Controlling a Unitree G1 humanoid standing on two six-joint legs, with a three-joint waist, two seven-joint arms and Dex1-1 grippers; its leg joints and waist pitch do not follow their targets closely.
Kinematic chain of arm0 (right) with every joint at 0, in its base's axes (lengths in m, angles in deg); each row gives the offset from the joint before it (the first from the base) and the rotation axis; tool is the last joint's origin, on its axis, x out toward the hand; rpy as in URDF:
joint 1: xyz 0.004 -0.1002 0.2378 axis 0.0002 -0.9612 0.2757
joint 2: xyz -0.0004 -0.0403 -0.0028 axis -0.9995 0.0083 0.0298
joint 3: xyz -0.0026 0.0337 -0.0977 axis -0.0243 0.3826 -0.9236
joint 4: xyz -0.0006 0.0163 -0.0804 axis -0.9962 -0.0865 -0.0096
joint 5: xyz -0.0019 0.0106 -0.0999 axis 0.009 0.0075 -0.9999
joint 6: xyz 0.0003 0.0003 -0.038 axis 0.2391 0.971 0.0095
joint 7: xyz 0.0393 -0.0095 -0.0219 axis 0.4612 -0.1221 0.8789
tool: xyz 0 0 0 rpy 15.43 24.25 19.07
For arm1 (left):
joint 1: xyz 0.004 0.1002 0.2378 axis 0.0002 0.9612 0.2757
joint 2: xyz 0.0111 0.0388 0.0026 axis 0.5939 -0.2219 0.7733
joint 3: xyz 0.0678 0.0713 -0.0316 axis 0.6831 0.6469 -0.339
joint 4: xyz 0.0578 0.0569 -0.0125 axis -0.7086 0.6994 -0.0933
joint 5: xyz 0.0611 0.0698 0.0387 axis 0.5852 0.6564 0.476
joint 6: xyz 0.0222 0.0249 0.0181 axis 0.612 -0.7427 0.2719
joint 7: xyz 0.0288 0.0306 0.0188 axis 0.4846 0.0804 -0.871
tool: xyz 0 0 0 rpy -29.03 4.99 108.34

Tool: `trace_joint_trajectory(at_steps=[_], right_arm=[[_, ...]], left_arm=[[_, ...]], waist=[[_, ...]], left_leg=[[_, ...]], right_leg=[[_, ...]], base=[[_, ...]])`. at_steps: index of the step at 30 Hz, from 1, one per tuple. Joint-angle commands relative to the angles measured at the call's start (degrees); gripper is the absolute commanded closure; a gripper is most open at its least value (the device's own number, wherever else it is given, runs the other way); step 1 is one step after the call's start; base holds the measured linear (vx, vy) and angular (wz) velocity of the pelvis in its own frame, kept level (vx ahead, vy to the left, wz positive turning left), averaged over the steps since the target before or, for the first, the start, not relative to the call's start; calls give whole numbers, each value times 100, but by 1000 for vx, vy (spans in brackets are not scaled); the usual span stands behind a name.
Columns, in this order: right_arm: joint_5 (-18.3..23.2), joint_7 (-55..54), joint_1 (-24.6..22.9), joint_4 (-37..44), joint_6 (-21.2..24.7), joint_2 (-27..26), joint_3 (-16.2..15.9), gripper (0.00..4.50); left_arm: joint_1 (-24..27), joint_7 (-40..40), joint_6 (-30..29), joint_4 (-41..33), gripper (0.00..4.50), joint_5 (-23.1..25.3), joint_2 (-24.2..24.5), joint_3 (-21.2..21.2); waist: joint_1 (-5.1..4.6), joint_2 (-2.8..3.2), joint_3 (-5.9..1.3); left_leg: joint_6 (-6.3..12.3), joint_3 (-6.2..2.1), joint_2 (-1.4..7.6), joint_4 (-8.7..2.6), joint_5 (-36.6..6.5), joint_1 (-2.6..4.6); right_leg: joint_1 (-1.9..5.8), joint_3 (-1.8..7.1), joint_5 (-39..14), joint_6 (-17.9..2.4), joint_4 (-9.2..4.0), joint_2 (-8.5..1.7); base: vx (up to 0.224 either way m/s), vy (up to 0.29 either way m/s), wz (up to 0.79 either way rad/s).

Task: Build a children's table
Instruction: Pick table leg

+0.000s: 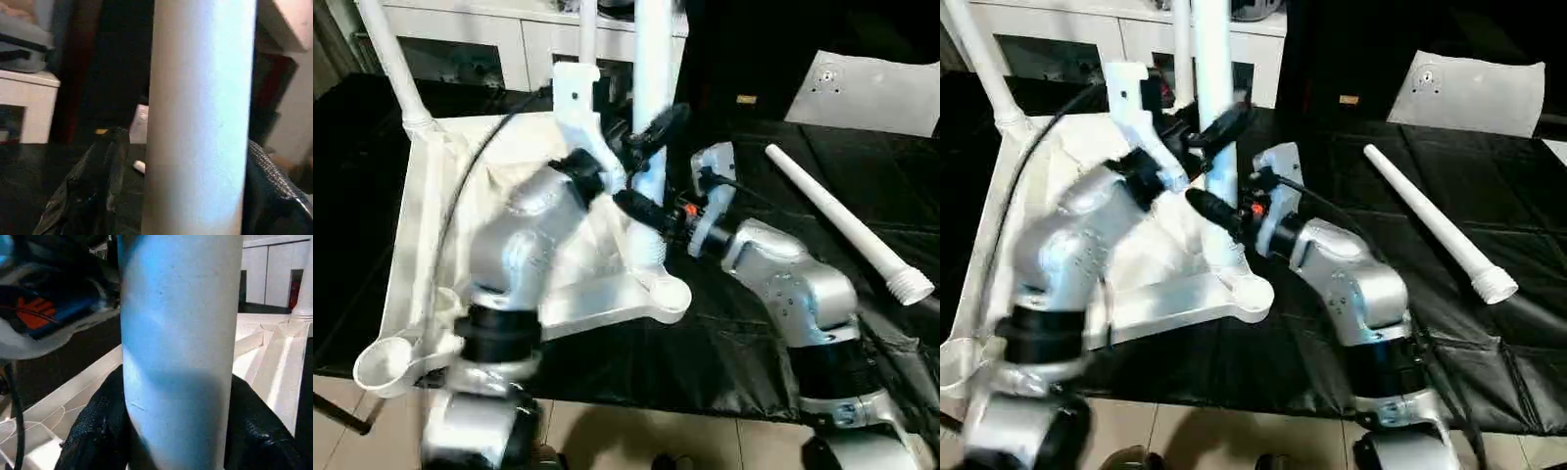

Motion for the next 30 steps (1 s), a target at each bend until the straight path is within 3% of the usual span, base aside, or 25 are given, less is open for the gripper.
trace_joint_trajectory(at_steps=[1, 6, 7, 9, 11, 15, 22, 24, 27, 28, 30], right_arm=[[-52, -68, -69, 150, -144, 5, 34, 259], [-138, -211, -79, 133, -208, -106, 37, 259], [-150, -252, -73, 131, -222, -124, 31, 259], [-151, -265, -70, 132, -225, -128, 26, 259], [-173, -293, -82, 137, -251, -128, 24, 259], [-215, -338, -108, 157, -252, -103, 43, 259], [-264, -389, -98, 142, -264, -71, 26, 259], [-215, -343, -81, 123, -238, -85, 56, 203], [-101, -260, -58, 118, -172, -89, 131, 183], [-42, -226, -38, 110, -143, -83, 177, 154], [170, -84, 58, 62, 1, 12, 356, 146]], left_arm=[[55, -244, -15, -112, 186, 194, -39, 83], [20, -558, 18, -112, 186, 387, -152, 171], [35, -579, 32, -130, 193, 382, -159, 182], [41, -577, 43, -134, 225, 383, -156, 186], [65, -643, 40, -143, 229, 413, -172, 160], [59, -651, -71, -158, 259, 251, -243, 50], [57, -693, -110, -211, 266, 134, -296, -11], [19, -664, -202, -233, 266, -19, -310, -117], [-29, -580, -260, -211, 266, -155, -280, -203], [-59, -495, -288, -181, 267, -223, -234, -237], [-200, -231, -491, -36, 267, -639, -102, -512]], waist=[[-22, -32, -504], [-28, -20, -512], [-25, 7, -511], [-35, -7, -511], [-41, -9, -513], [-47, 1, -508], [-53, -2, -510], [-45, 1, -515], [-48, 2, -510], [-44, -9, -514], [-39, 1, -517]], left_leg=[[-6, -35, 155, -374, -1086, 33], [3, -41, 154, -374, -1069, 26], [-6, -41, 154, -372, -1090, 32], [-5, -41, 152, -374, -1115, 25], [5, -38, 148, -370, -1092, 22], [1, -36, 146, -368, -1152, 29], [10, -40, 149, -370, -1163, 29], [13, -39, 150, -365, -1132, 29], [13, -36, 145, -365, -1154, 32], [39, -37, 139, -365, -1140, 34], [43, -34, 131, -361, -1124, 37]], right_leg=[[311, 217, -2456, -306, -477, -333], [301, 212, -2284, -298, -468, -321], [296, 217, -2261, -319, -465, -322], [301, 214, -2234, -332, -467, -316], [307, 217, -2156, -348, -459, -313], [302, 215, -2231, -363, -470, -315], [307, 212, -2180, -380, -465, -310], [313, 213, -2137, -397, -452, -315], [308, 211, -2149, -416, -460, -311], [313, 210, -2161, -407, -455, -312], [312, 208, -2142, -422, -446, -306]], base=[[0, 0, 0], [0, 0, 0], [0, 0, 0], [0, 0, 0], [0, 0, 0], [0, 0, 0], [0, 0, 0], [0, 0, 0], [0, 0, 0], [0, 0, 0], [0, 0, 0]])
